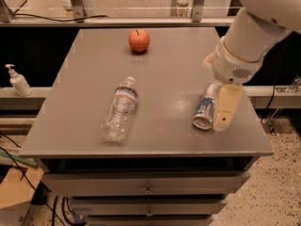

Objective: Pick redbull can

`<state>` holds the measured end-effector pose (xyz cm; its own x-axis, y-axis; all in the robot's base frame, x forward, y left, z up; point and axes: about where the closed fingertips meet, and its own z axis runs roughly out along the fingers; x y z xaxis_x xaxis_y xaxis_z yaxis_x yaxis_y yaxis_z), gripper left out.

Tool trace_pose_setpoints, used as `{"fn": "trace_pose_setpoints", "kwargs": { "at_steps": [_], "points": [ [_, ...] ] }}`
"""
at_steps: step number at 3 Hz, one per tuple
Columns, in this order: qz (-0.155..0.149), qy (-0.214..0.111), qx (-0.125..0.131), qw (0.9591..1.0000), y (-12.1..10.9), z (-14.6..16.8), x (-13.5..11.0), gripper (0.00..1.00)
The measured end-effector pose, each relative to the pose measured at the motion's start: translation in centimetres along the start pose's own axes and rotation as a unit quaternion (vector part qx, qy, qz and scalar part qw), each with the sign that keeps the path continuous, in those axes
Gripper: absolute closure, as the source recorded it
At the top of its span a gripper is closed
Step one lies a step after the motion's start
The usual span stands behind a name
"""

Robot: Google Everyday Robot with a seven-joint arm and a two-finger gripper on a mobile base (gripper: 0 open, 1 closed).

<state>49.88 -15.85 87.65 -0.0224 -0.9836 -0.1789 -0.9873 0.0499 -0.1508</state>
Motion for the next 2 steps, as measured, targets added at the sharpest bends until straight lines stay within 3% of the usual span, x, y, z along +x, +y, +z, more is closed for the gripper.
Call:
{"fn": "trace_pose_setpoints", "kwargs": {
  "at_steps": [2],
  "points": [
    [0.003, 0.002, -0.040, 0.9992, 0.1, 4.7, 0.4, 0.00]
  ]
}}
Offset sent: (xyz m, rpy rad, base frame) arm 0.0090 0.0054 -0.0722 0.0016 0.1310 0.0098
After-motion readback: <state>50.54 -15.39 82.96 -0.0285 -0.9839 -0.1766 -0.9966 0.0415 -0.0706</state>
